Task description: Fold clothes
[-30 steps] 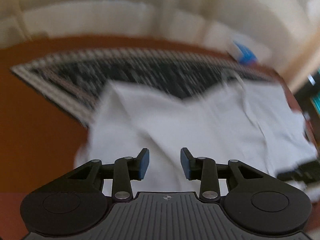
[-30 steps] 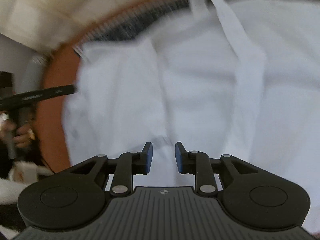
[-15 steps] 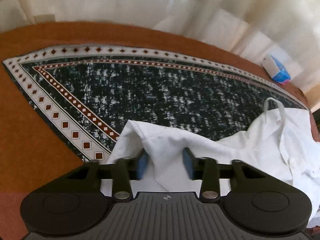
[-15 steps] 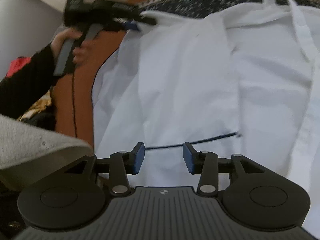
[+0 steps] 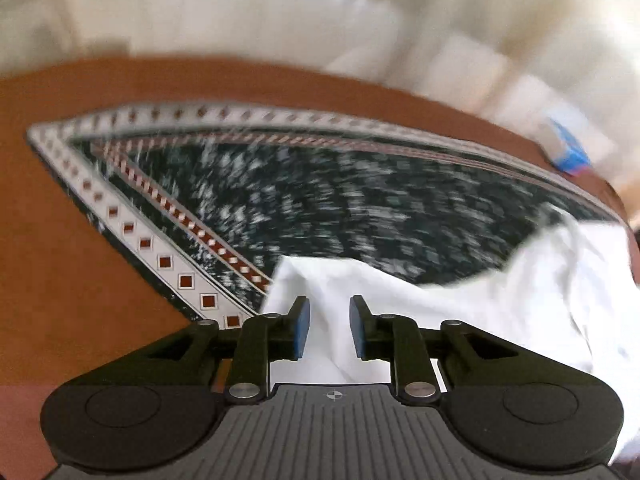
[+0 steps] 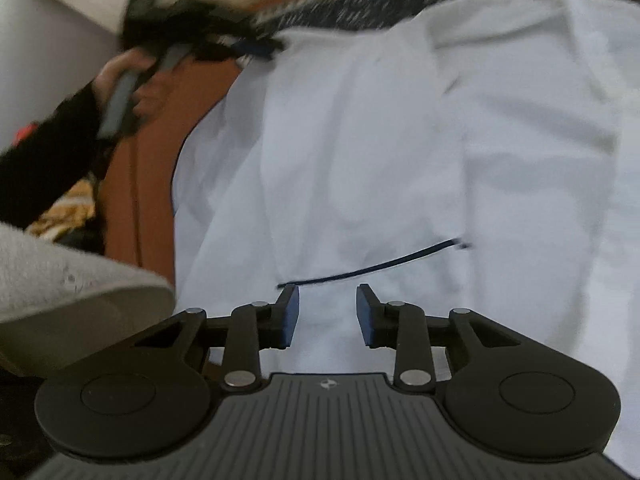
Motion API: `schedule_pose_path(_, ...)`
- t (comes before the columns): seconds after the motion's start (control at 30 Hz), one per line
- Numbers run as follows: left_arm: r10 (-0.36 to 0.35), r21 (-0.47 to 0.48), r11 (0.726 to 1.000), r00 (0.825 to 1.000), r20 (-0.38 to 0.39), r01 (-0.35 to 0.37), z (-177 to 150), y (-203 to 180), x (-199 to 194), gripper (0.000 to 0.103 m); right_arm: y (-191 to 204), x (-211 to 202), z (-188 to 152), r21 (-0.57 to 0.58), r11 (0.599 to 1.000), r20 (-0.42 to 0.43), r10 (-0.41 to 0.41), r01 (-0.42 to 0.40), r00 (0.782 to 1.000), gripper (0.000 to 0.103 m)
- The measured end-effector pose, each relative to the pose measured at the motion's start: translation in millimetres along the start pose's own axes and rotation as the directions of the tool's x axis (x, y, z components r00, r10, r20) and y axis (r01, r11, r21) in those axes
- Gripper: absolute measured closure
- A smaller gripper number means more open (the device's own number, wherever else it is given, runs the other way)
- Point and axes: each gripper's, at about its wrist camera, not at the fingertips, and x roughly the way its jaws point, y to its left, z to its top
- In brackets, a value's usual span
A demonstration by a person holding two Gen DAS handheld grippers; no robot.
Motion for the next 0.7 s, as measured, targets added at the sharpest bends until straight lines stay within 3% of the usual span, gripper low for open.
schedule_pose_path(0.1, -0.088, 0.112, 0.990, 0.996, -0.002, 0.088, -26, -31, -30, 0.056, -10, 0, -6, 0.038, 0.998, 0.018, -0.041, 0.041, 0.999, 0.067)
schedule_pose_path(0.2, -0.169, 0.210, 0.961, 0.984, -0.056, 0.177, -54, -66, -34, 0.054, -18, 8, -16, 0.072, 0.994, 0.010, -0.077, 0.077, 0.997, 0.067)
schedule_pose_path(0.27, -0.153, 0.294, 0.940, 0.985, -0.083, 0.171, -75, -89, -27, 0.052, -22, 14, -23, 0.090, 0.991, 0.005, -0.097, 0.096, 0.995, 0.068)
schedule_pose_path(0.37, -0.071, 0.362, 0.926, 0.990, -0.120, 0.110, -102, -102, -2, 0.051, -21, 16, -30, 0.103, 0.989, 0.021, -0.109, 0.107, 0.994, 0.069)
schedule_pose_path(0.57, -0.072, 0.352, 0.929, 0.990, -0.120, 0.111, -109, -92, 11, 0.050, -20, 9, -40, 0.147, 0.982, 0.029, -0.122, 0.116, 0.992, 0.058)
schedule_pose_path(0.7, -0.134, 0.263, 0.953, 0.987, -0.089, 0.153, -96, -87, -14, 0.047, -11, -29, -52, 0.186, 0.972, 0.152, -0.175, 0.145, 0.973, 0.055)
